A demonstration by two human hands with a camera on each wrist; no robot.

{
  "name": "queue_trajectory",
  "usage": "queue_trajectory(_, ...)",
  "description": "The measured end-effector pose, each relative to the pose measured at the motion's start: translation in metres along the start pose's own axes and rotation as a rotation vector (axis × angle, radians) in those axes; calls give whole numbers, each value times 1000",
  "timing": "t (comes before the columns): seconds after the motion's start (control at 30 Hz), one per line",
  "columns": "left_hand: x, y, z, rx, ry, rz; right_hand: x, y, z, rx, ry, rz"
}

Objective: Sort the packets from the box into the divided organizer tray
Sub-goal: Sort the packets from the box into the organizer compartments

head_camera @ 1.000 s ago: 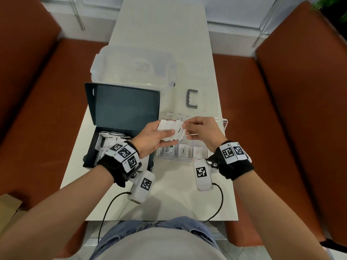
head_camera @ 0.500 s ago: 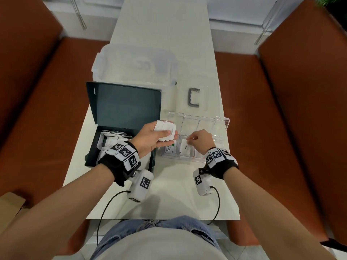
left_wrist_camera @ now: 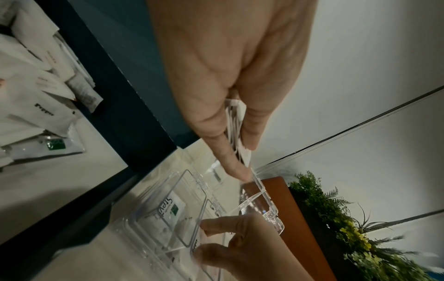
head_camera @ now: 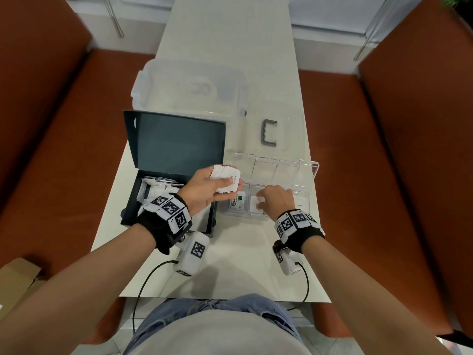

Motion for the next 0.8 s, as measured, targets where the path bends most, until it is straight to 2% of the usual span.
queue_trajectory(0.23, 1, 1, -3, 5, 6, -24, -2, -7, -1, -13, 9, 182)
queue_trajectory(0.8, 2, -2, -4, -2, 11, -5, -9, -5, 0, -163, 22, 191)
Point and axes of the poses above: each hand's wrist, its own z-axis away from the middle knuckle, its own y-axis out of the back of the hand, x = y × z, the point moved 9 cm from there along -z, towards the middle knuckle, and after that the axes turned 8 degrees about -x, right-handed, at the moved point
